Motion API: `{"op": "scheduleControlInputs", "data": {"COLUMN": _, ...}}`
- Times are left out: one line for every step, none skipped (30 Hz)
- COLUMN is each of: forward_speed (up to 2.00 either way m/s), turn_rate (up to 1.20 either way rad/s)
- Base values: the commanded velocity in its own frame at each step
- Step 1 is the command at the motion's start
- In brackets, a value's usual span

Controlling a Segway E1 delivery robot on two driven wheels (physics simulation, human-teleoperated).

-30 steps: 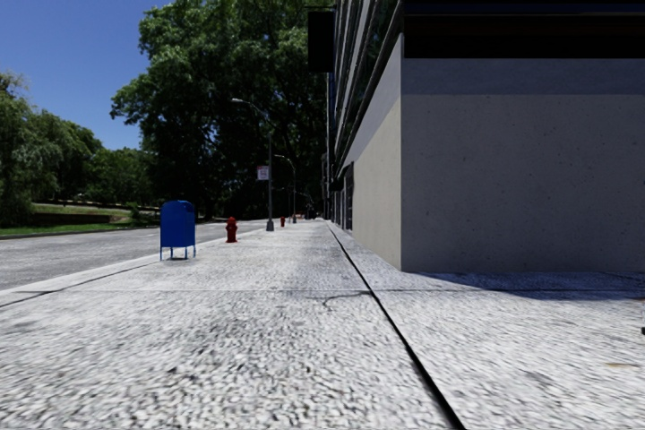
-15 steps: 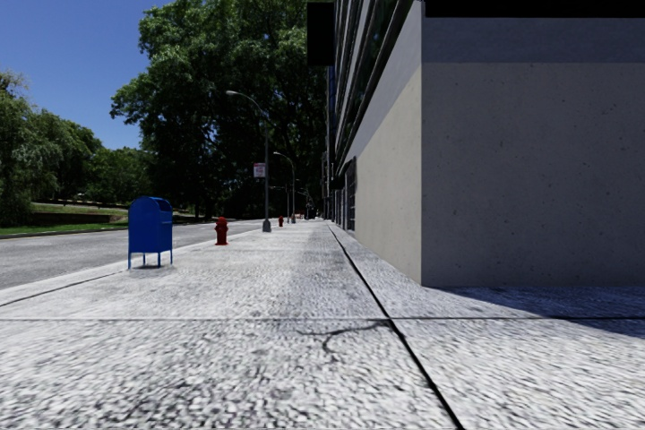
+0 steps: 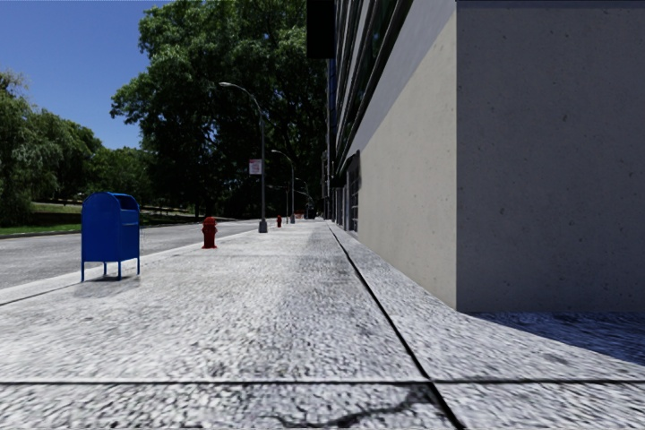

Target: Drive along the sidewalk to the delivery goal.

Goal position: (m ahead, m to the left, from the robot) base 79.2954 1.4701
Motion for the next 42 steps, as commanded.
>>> {"op": "scheduleControlInputs", "data": {"forward_speed": 2.0, "turn_rate": 0.0}}
{"op": "scheduleControlInputs", "data": {"forward_speed": 2.0, "turn_rate": 0.0}}
{"op": "scheduleControlInputs", "data": {"forward_speed": 2.0, "turn_rate": 0.0}}
{"op": "scheduleControlInputs", "data": {"forward_speed": 2.0, "turn_rate": 0.0}}
{"op": "scheduleControlInputs", "data": {"forward_speed": 2.0, "turn_rate": 0.0}}
{"op": "scheduleControlInputs", "data": {"forward_speed": 2.0, "turn_rate": 0.0}}
{"op": "scheduleControlInputs", "data": {"forward_speed": 2.0, "turn_rate": 0.0}}
{"op": "scheduleControlInputs", "data": {"forward_speed": 2.0, "turn_rate": 0.0}}
{"op": "scheduleControlInputs", "data": {"forward_speed": 2.0, "turn_rate": 0.0}}
{"op": "scheduleControlInputs", "data": {"forward_speed": 2.0, "turn_rate": 0.0}}
{"op": "scheduleControlInputs", "data": {"forward_speed": 2.0, "turn_rate": 0.0}}
{"op": "scheduleControlInputs", "data": {"forward_speed": 2.0, "turn_rate": 0.0}}
{"op": "scheduleControlInputs", "data": {"forward_speed": 2.0, "turn_rate": 0.0}}
{"op": "scheduleControlInputs", "data": {"forward_speed": 2.0, "turn_rate": 0.0}}
{"op": "scheduleControlInputs", "data": {"forward_speed": 2.0, "turn_rate": 0.0}}
{"op": "scheduleControlInputs", "data": {"forward_speed": 2.0, "turn_rate": 0.0}}
{"op": "scheduleControlInputs", "data": {"forward_speed": 2.0, "turn_rate": 0.0}}
{"op": "scheduleControlInputs", "data": {"forward_speed": 2.0, "turn_rate": 0.0}}
{"op": "scheduleControlInputs", "data": {"forward_speed": 2.0, "turn_rate": 0.0}}
{"op": "scheduleControlInputs", "data": {"forward_speed": 2.0, "turn_rate": 0.0}}
{"op": "scheduleControlInputs", "data": {"forward_speed": 2.0, "turn_rate": 0.0}}
{"op": "scheduleControlInputs", "data": {"forward_speed": 2.0, "turn_rate": 0.0}}
{"op": "scheduleControlInputs", "data": {"forward_speed": 2.0, "turn_rate": 0.0}}
{"op": "scheduleControlInputs", "data": {"forward_speed": 2.0, "turn_rate": 0.0}}
{"op": "scheduleControlInputs", "data": {"forward_speed": 2.0, "turn_rate": 0.0}}
{"op": "scheduleControlInputs", "data": {"forward_speed": 2.0, "turn_rate": 0.0}}
{"op": "scheduleControlInputs", "data": {"forward_speed": 2.0, "turn_rate": 0.0}}
{"op": "scheduleControlInputs", "data": {"forward_speed": 2.0, "turn_rate": 0.0}}
{"op": "scheduleControlInputs", "data": {"forward_speed": 2.0, "turn_rate": 0.0}}
{"op": "scheduleControlInputs", "data": {"forward_speed": 2.0, "turn_rate": 0.0}}
{"op": "scheduleControlInputs", "data": {"forward_speed": 2.0, "turn_rate": 0.0}}
{"op": "scheduleControlInputs", "data": {"forward_speed": 2.0, "turn_rate": 0.0}}
{"op": "scheduleControlInputs", "data": {"forward_speed": 2.0, "turn_rate": 0.0}}
{"op": "scheduleControlInputs", "data": {"forward_speed": 2.0, "turn_rate": 0.0}}
{"op": "scheduleControlInputs", "data": {"forward_speed": 2.0, "turn_rate": 0.0}}
{"op": "scheduleControlInputs", "data": {"forward_speed": 2.0, "turn_rate": 0.0}}
{"op": "scheduleControlInputs", "data": {"forward_speed": 2.0, "turn_rate": 0.0}}
{"op": "scheduleControlInputs", "data": {"forward_speed": 2.0, "turn_rate": 0.0}}
{"op": "scheduleControlInputs", "data": {"forward_speed": 2.0, "turn_rate": 0.0}}
{"op": "scheduleControlInputs", "data": {"forward_speed": 2.0, "turn_rate": 0.0}}
{"op": "scheduleControlInputs", "data": {"forward_speed": 2.0, "turn_rate": 0.0}}
{"op": "scheduleControlInputs", "data": {"forward_speed": 2.0, "turn_rate": 0.0}}
